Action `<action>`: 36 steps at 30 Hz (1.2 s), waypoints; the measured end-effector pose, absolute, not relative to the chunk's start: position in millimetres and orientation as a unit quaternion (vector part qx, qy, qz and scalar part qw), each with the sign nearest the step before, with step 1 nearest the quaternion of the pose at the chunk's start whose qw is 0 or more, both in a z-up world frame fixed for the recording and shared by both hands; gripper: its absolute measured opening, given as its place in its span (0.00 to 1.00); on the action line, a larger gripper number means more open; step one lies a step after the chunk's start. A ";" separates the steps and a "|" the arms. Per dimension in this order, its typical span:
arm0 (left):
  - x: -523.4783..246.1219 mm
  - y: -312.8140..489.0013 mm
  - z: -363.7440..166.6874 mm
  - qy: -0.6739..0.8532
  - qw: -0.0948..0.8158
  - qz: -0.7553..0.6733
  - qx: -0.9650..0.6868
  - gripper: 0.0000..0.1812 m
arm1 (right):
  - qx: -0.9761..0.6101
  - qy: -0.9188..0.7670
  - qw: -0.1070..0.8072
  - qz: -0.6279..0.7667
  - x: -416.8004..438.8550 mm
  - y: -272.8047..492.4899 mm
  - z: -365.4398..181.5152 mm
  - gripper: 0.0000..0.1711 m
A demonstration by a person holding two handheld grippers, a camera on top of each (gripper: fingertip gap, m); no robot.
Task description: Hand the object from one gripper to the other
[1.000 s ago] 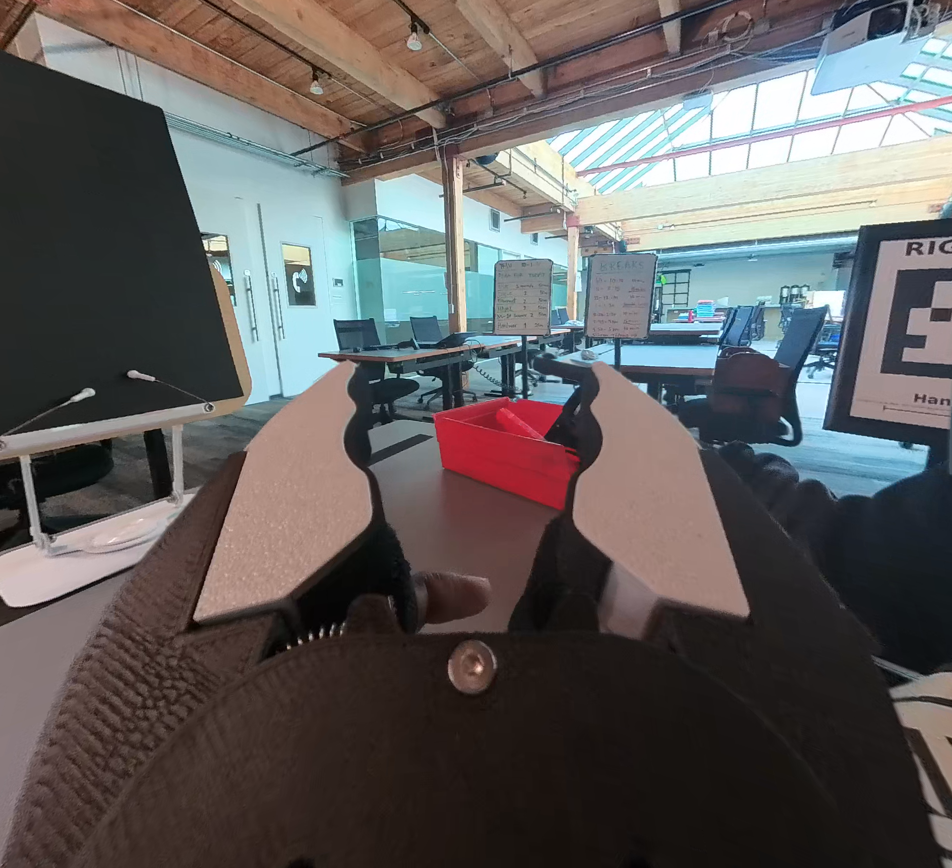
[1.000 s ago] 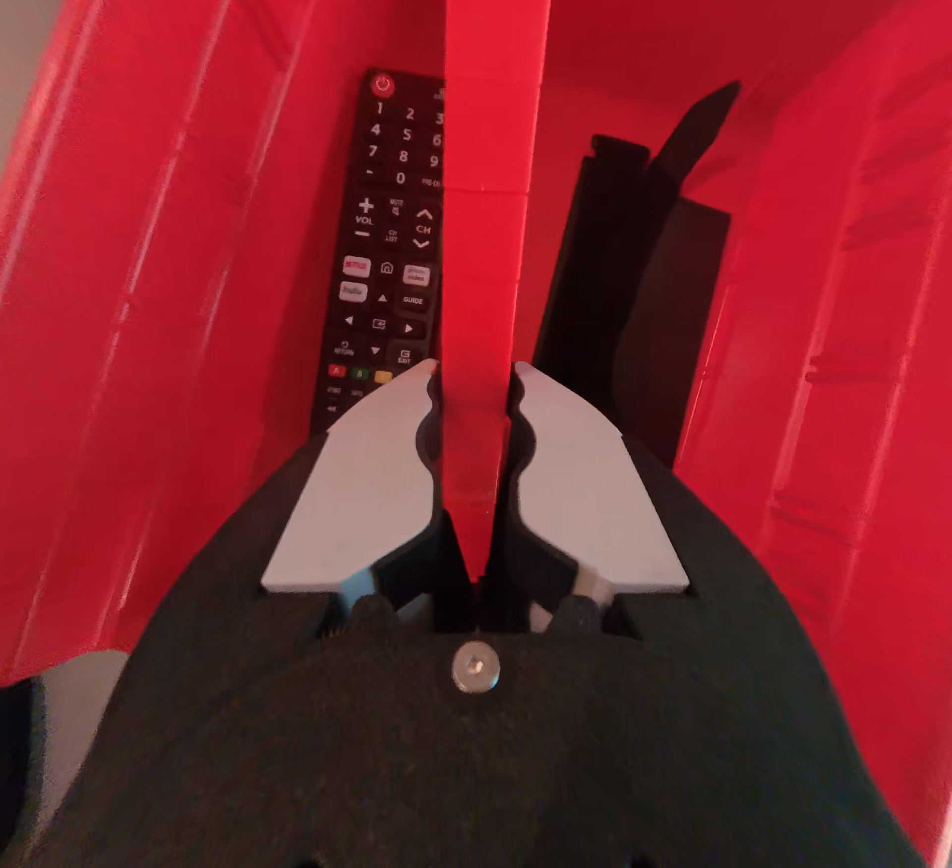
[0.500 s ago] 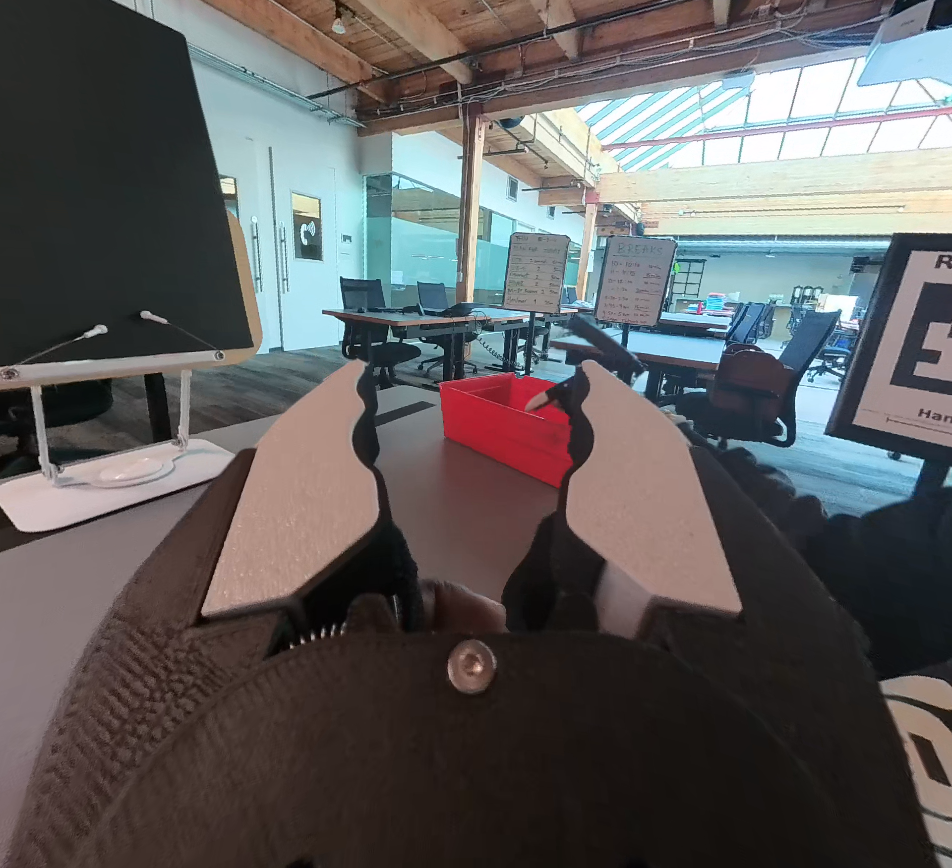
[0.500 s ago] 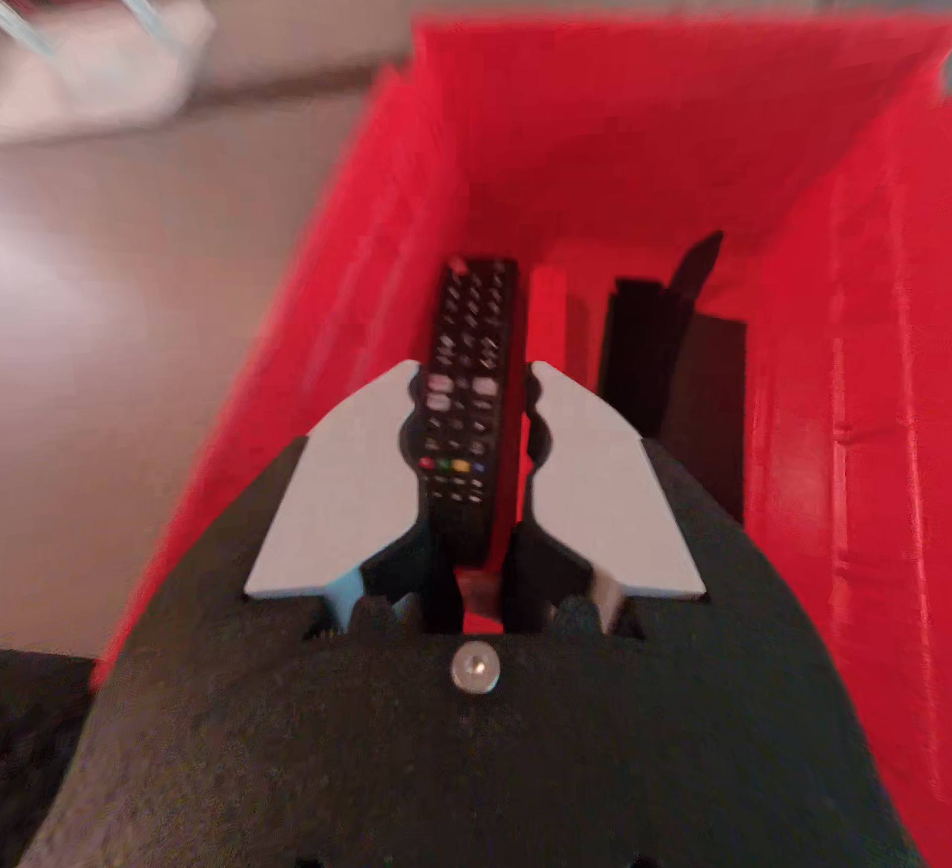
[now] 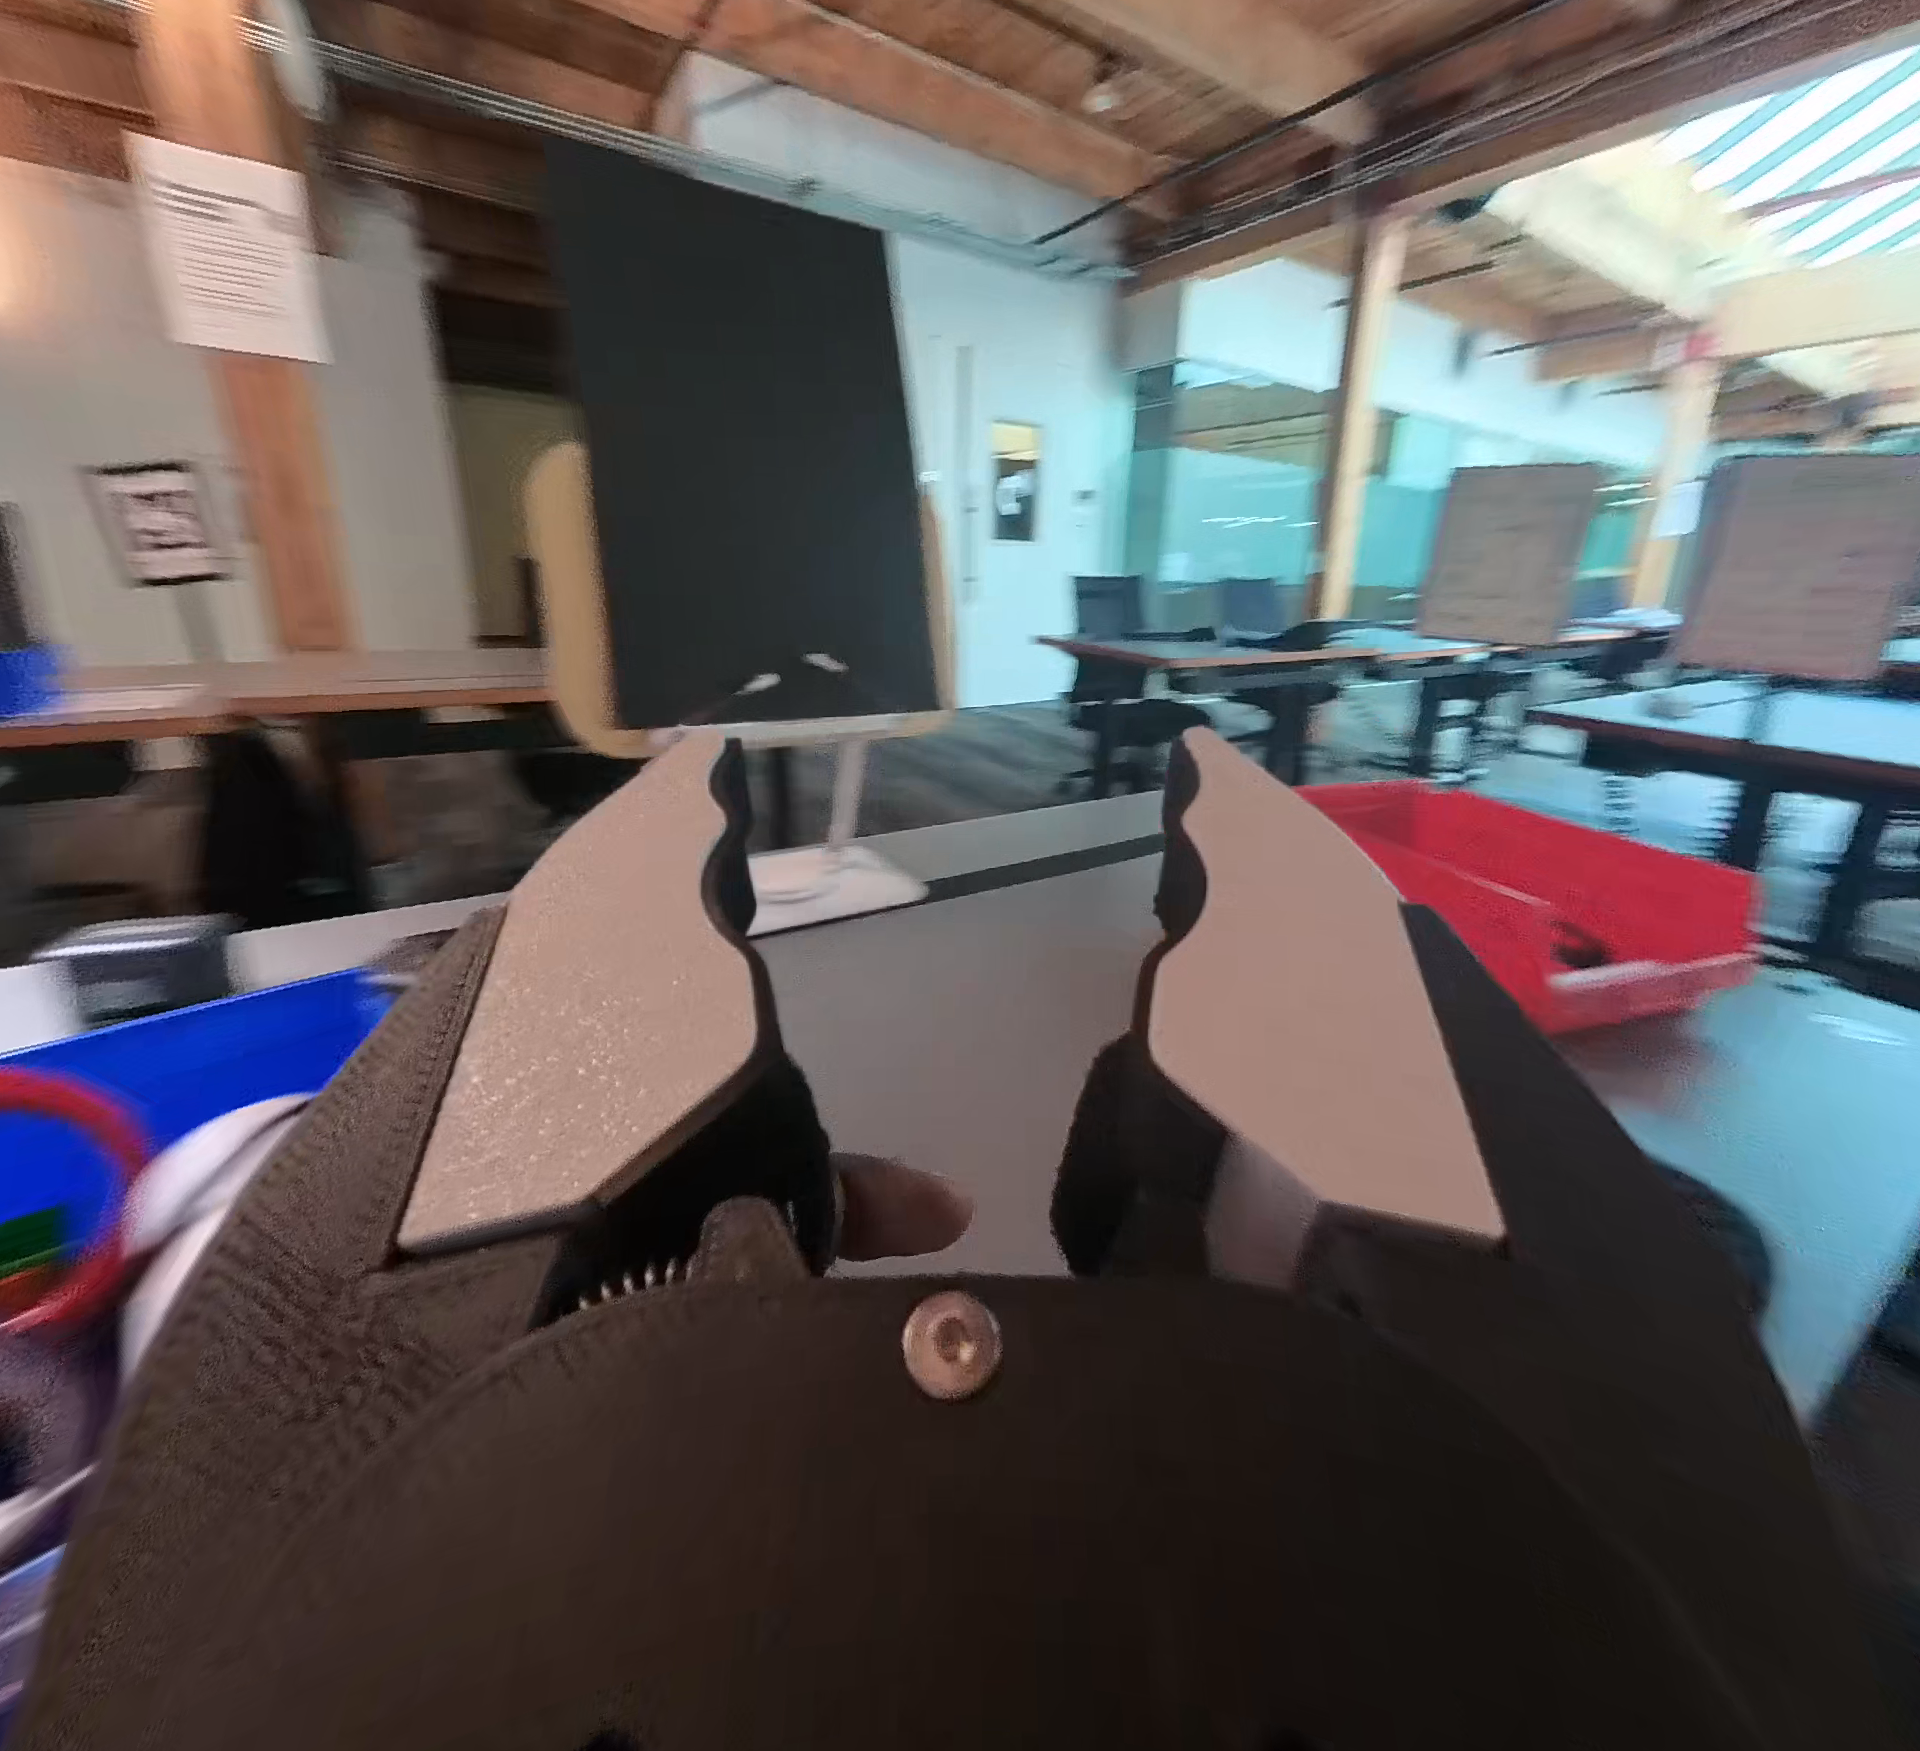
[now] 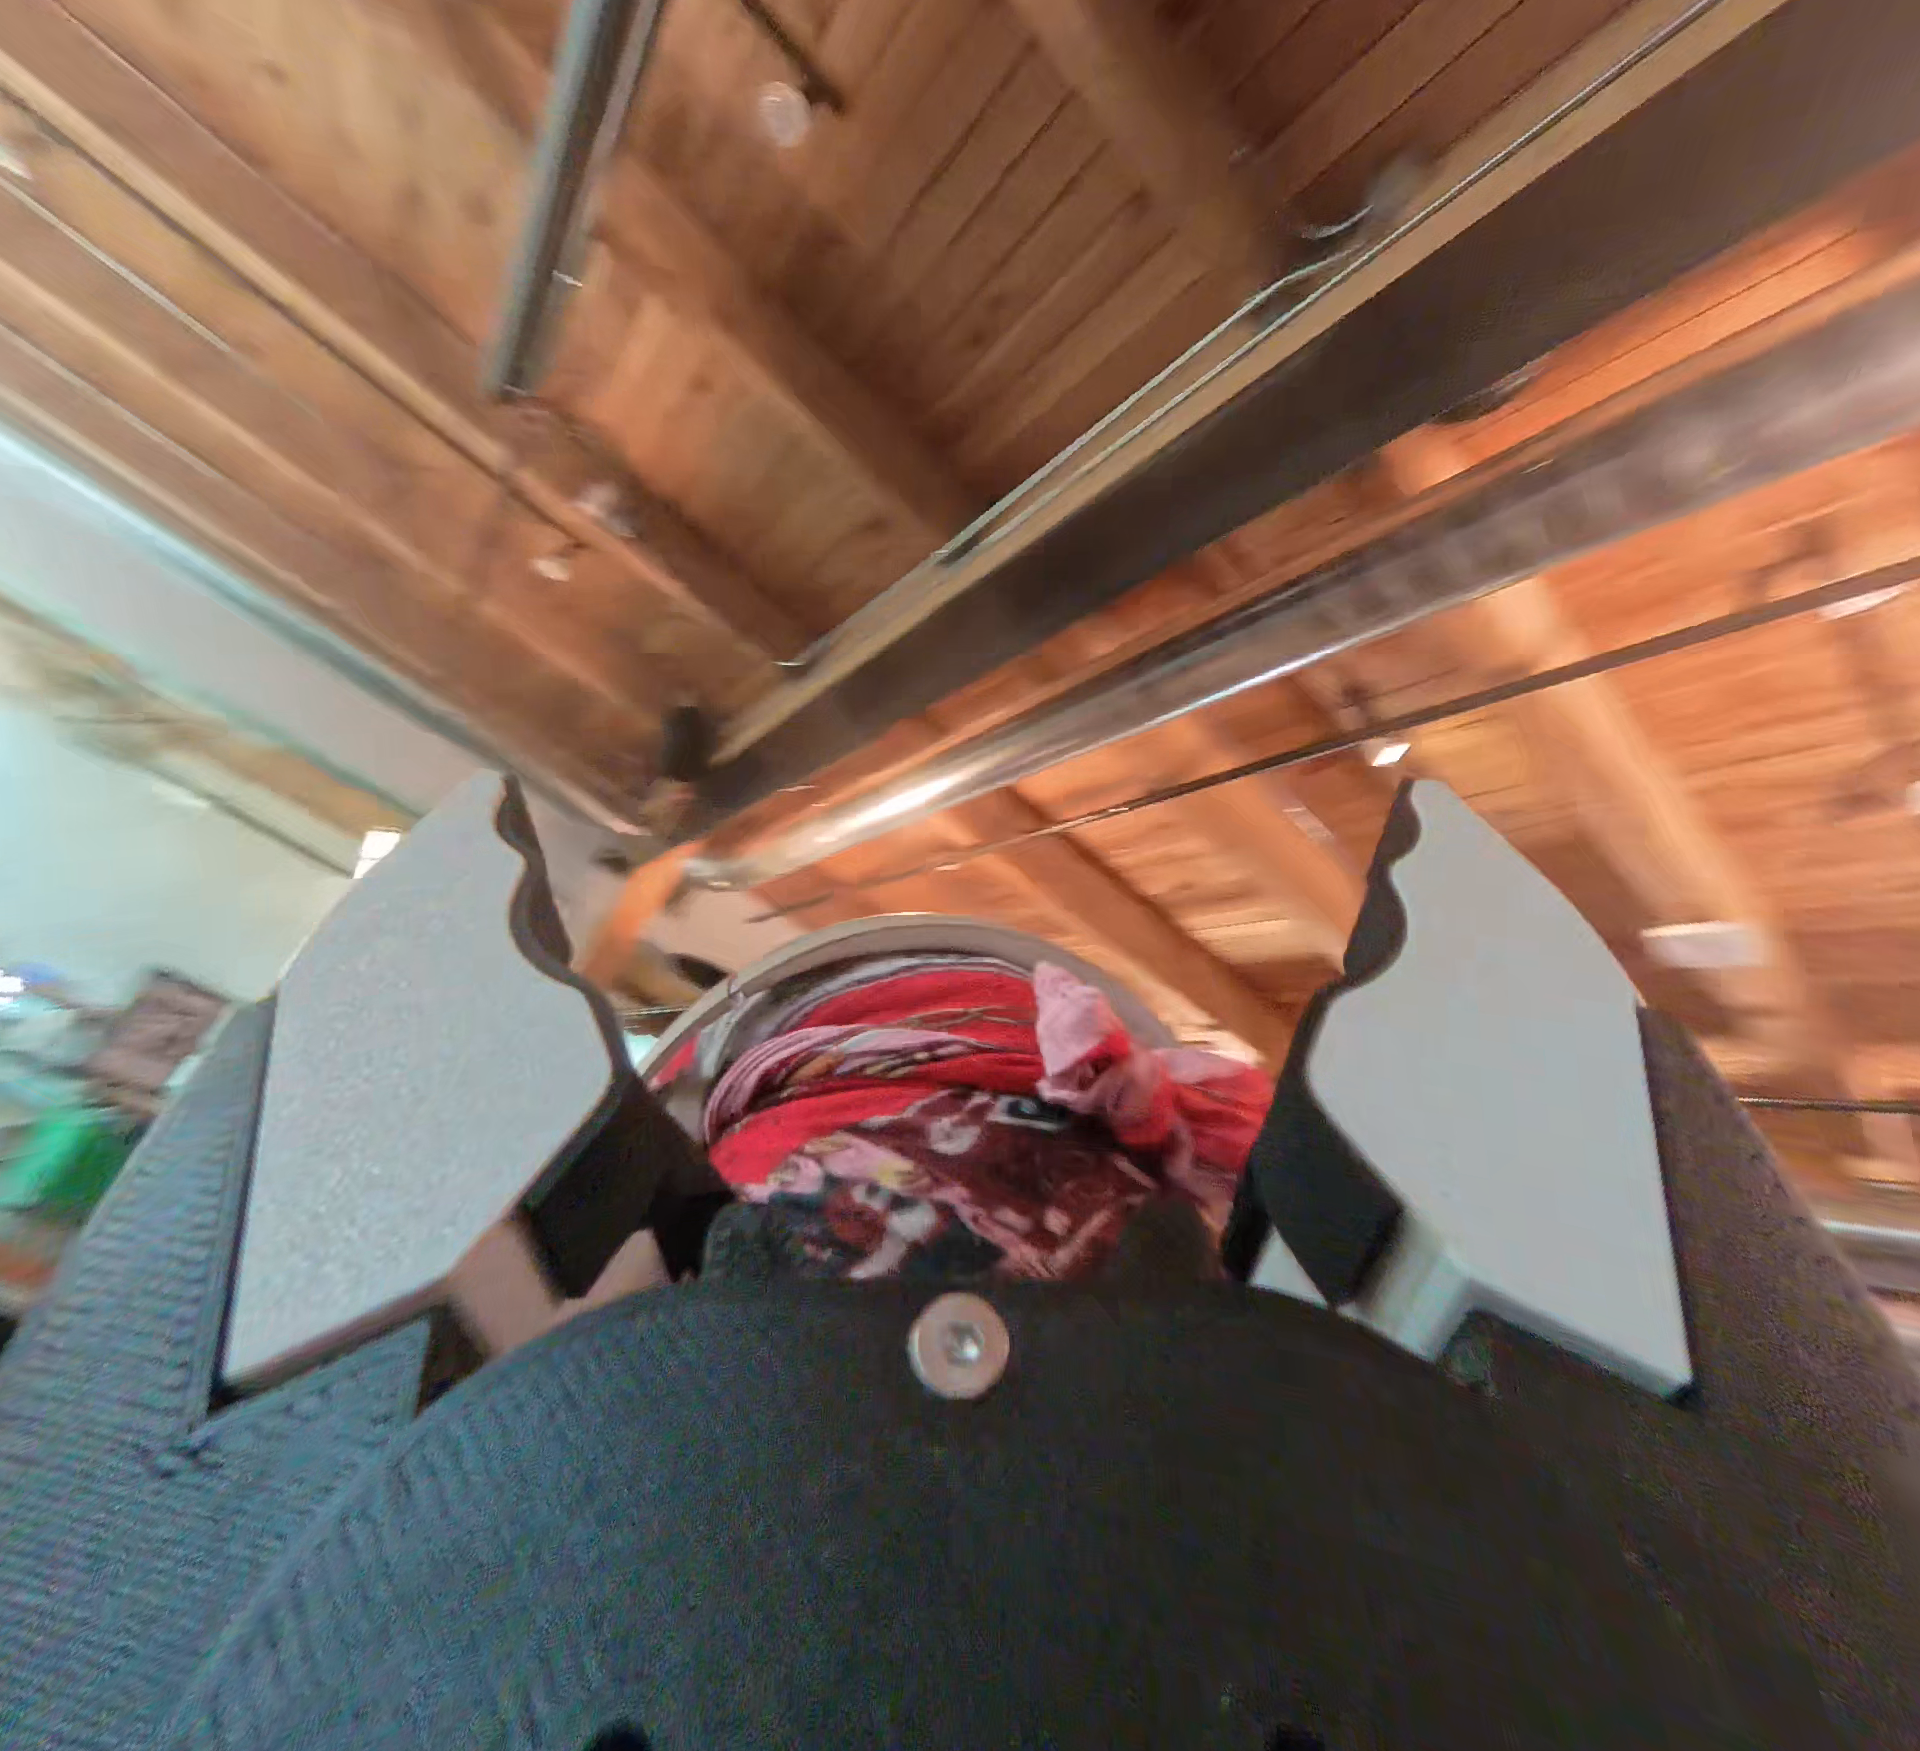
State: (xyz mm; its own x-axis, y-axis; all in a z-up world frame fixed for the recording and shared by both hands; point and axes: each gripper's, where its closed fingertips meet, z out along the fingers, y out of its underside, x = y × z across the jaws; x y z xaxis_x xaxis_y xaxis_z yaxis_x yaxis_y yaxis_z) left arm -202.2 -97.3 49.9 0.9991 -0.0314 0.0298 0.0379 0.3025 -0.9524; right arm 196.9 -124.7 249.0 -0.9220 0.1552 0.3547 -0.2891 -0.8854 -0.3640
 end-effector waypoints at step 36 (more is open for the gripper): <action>-349.4 -105.4 -159.8 -0.192 0.365 0.082 -0.907 0.45 | 0.270 -0.259 0.050 0.926 196.2 -161.2 239.9 0.85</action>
State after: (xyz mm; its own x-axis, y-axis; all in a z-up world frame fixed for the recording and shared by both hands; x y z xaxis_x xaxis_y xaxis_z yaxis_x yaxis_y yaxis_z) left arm -349.4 -105.4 -159.8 0.9128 0.4083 -0.0094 0.2881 -0.6601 -0.6937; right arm 196.2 -161.2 239.9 -0.8491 -0.0478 0.5261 -0.2323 -0.8606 -0.4532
